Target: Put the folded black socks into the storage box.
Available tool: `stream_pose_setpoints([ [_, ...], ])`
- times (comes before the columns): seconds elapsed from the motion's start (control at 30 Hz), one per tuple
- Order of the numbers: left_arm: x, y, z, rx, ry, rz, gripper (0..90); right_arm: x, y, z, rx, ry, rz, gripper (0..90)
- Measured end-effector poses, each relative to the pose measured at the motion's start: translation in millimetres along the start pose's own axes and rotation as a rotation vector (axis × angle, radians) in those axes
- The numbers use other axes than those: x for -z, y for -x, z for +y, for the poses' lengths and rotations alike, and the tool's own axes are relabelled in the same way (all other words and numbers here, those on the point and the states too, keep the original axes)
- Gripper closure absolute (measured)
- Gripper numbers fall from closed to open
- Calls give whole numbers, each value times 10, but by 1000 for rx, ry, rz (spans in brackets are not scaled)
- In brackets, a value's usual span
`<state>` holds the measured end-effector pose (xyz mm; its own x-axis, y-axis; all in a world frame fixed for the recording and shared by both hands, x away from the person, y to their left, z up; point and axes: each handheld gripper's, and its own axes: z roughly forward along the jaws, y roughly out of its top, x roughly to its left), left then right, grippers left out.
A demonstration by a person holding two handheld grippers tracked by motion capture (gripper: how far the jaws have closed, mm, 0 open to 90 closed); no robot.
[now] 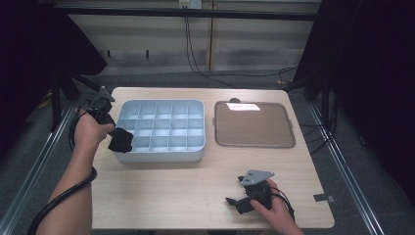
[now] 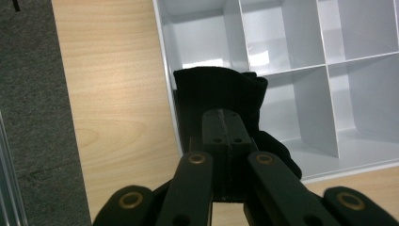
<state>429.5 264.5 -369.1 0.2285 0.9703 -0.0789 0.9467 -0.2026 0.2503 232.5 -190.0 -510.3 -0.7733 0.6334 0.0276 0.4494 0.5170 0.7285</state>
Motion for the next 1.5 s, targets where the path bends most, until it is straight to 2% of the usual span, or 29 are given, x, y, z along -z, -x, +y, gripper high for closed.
stream_pose_setpoints([
  [0.3,-99,-12,-15,13,-13,1,900,0,3,0,3,1,-3,131],
  [0.37,-109,-14,-13,2,-15,4,900,0,3,0,3,1,-3,131],
  [0.57,-189,11,-31,10,-22,-1,900,0,3,0,3,1,-3,131],
  [1.07,-327,24,-34,-5,-44,2,900,1,1,0,7,1,0,131],
  [1.13,-374,32,-51,11,-38,-1,900,1,1,0,8,1,1,131],
  [1.5,-481,4,-96,17,-49,-20,900,1,-2,-1,7,0,3,131],
])
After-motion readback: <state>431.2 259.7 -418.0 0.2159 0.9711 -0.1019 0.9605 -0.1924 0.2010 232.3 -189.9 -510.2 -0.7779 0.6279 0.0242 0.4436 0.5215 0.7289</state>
